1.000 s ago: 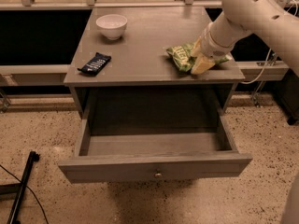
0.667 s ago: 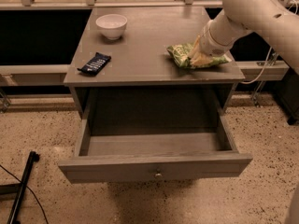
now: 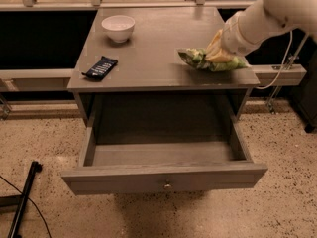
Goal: Place green jalapeno chip bag into top drawer
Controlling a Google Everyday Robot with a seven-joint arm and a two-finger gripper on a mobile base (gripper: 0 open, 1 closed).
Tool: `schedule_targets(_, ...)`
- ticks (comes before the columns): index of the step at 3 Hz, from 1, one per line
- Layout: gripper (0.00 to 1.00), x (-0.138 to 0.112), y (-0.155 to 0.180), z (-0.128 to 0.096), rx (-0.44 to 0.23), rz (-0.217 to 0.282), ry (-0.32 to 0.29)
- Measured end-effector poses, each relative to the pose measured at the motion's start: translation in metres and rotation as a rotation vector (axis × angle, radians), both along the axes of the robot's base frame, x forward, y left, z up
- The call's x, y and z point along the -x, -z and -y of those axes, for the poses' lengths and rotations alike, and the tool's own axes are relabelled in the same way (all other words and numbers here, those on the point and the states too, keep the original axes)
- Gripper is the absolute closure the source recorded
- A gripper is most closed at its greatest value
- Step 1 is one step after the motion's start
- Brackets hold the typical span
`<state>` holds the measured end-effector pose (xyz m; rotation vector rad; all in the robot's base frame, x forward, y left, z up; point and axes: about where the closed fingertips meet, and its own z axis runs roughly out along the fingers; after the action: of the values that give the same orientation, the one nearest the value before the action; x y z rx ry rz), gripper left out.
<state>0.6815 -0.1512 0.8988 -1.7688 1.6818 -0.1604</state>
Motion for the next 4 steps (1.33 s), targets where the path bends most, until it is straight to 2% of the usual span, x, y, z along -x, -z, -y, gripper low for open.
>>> schedule_targets(1, 1.00, 0.033, -0.056, 0.006, -0.055, 0.057, 0.011)
schedule_targets(2, 1.00, 0.081, -0.098, 0.002, -0.078, 0.055, 0.010)
schedule_targets(3, 1.00, 0.107, -0.093, -0.027, -0.075, -0.014, -0.010)
schedule_targets(4, 1.00, 0.120, -0.049, -0.069, -0.058, -0.102, -0.047)
